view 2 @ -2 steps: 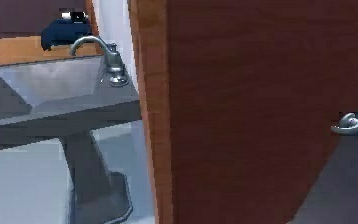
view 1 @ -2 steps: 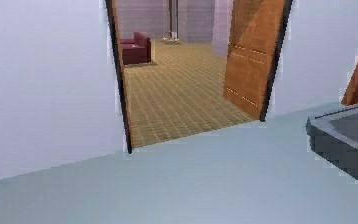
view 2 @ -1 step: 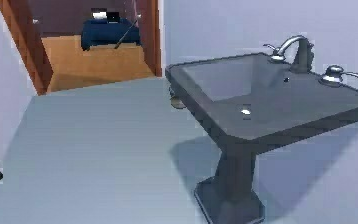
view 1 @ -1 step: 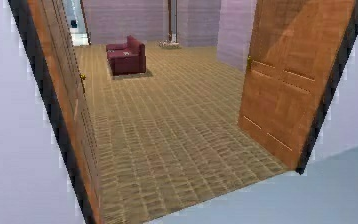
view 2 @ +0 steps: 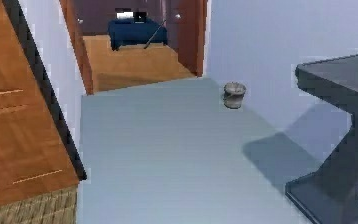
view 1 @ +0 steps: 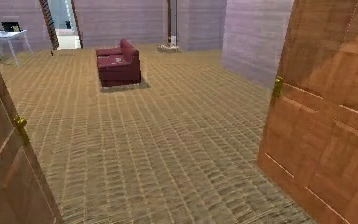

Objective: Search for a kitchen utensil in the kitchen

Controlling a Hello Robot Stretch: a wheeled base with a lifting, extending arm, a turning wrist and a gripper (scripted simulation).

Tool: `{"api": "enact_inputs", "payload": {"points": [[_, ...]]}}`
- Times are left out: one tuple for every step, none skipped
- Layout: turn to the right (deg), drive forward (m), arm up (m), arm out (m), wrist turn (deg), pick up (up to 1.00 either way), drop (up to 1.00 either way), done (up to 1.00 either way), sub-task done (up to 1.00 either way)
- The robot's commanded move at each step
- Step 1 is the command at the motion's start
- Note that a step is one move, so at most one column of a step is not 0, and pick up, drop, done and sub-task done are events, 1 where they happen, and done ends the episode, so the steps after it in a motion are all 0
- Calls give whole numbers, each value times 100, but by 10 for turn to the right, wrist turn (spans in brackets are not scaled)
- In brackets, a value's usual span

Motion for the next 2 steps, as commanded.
{"api": "enact_inputs", "payload": {"points": [[-30,0,0,0,0,0,0,0,0],[0,100,0,0,0,0,0,0,0]]}}
